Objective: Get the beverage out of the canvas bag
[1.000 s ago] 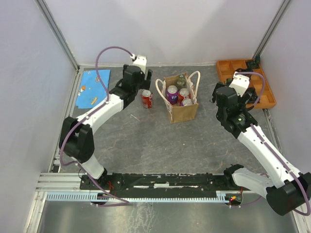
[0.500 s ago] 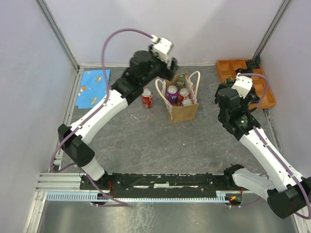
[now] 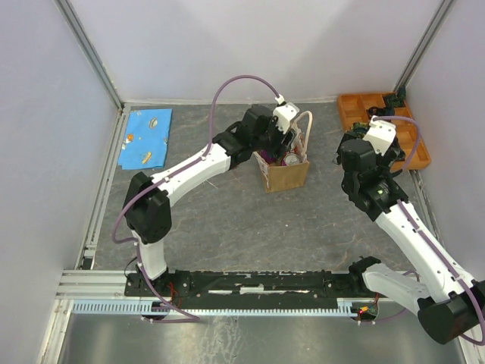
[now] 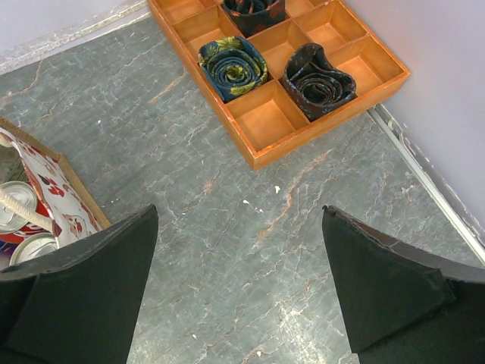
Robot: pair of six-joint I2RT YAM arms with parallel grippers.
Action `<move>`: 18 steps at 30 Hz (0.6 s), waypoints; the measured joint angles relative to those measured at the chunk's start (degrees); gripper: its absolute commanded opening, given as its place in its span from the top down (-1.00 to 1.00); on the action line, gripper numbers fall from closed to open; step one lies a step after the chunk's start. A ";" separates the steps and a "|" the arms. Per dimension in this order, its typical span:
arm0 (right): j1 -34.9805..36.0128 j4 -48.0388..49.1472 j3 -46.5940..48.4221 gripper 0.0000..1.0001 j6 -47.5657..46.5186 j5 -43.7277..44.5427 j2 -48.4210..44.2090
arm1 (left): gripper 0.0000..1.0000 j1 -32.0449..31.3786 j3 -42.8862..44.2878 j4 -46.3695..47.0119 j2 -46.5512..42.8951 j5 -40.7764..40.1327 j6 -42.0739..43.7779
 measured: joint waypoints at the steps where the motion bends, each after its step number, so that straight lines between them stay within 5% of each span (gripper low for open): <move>1: 0.00 -0.02 0.00 -0.94 0.00 0.00 0.00 | -0.31 -0.07 -0.39 -0.09 0.20 0.02 0.04; 10: 0.00 -0.02 0.00 -0.94 -0.02 -0.02 1.29 | -0.24 -0.83 -10.60 6.40 0.61 1.92 1.75; 18: 0.00 -0.02 0.00 -0.95 0.00 -0.07 2.45 | -0.34 -0.79 -21.99 23.21 -0.61 5.11 3.45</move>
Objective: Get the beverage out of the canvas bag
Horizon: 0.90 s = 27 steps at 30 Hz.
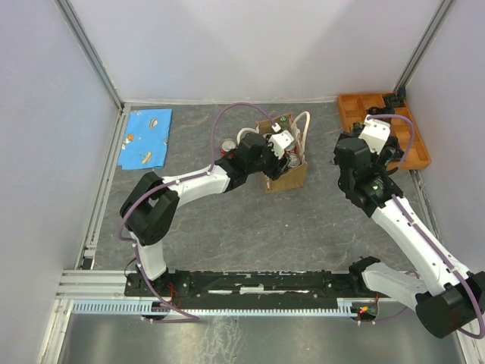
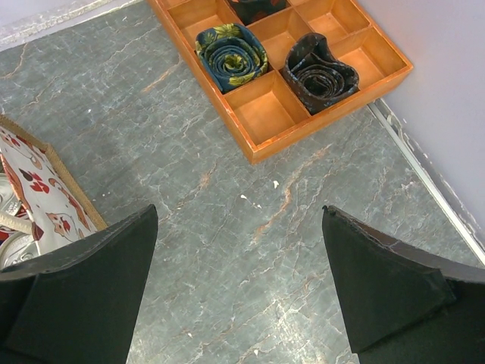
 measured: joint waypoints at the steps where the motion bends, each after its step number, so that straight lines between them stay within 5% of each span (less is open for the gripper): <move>1: -0.02 0.00 0.00 -0.94 0.00 -0.04 0.11 | -0.34 0.02 -0.74 1.40 -0.31 0.04 0.11; 27: -0.15 0.28 0.00 -0.95 0.31 -2.60 2.64 | -0.57 0.02 12.26 -5.92 6.84 0.70 -3.87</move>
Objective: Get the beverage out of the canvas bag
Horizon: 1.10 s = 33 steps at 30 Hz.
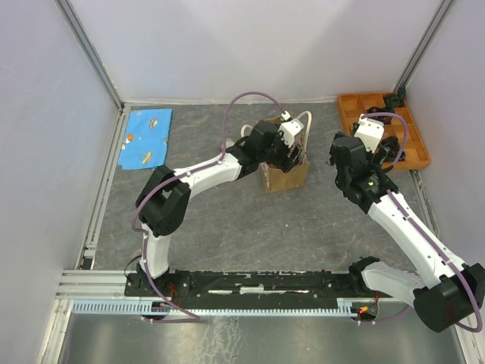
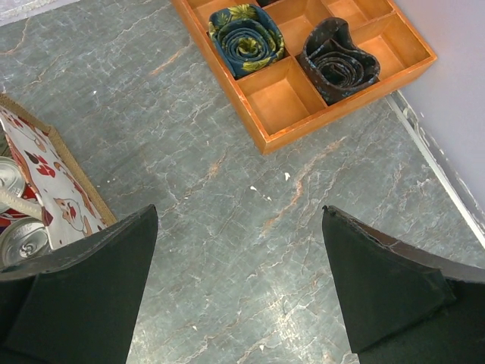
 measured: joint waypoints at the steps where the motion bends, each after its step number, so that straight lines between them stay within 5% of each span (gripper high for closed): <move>1: 0.00 0.07 0.00 -0.95 0.02 -0.04 0.02 | -0.57 -0.07 1.16 -0.94 0.63 -0.44 -0.39; 12: -0.02 0.31 0.00 -0.95 -0.11 -2.01 0.28 | -0.56 -3.19 18.91 -19.87 7.28 -11.93 -10.73; 23: -0.07 0.31 -0.02 -0.94 0.11 -3.06 -1.38 | -0.54 -5.09 22.47 -29.99 8.57 -21.11 -16.41; 33: -0.07 0.33 -1.36 -0.93 1.64 -4.68 -2.27 | -0.77 -5.22 24.33 -31.26 9.84 -20.90 -17.66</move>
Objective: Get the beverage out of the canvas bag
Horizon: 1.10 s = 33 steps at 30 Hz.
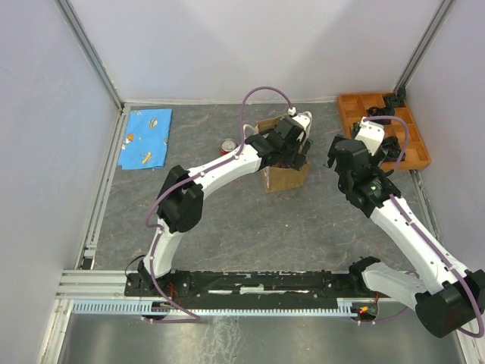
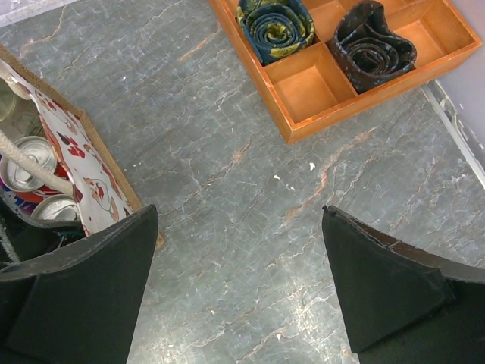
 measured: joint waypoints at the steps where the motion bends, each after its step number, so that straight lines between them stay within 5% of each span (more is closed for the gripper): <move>1: 0.00 0.00 -0.15 -0.93 0.07 -0.22 0.00 | -0.80 0.02 0.28 -0.13 0.24 0.02 -0.07; 33: 0.00 0.85 -0.15 -0.94 1.07 -2.89 1.68 | -0.71 0.55 4.76 -1.75 4.81 2.49 -1.03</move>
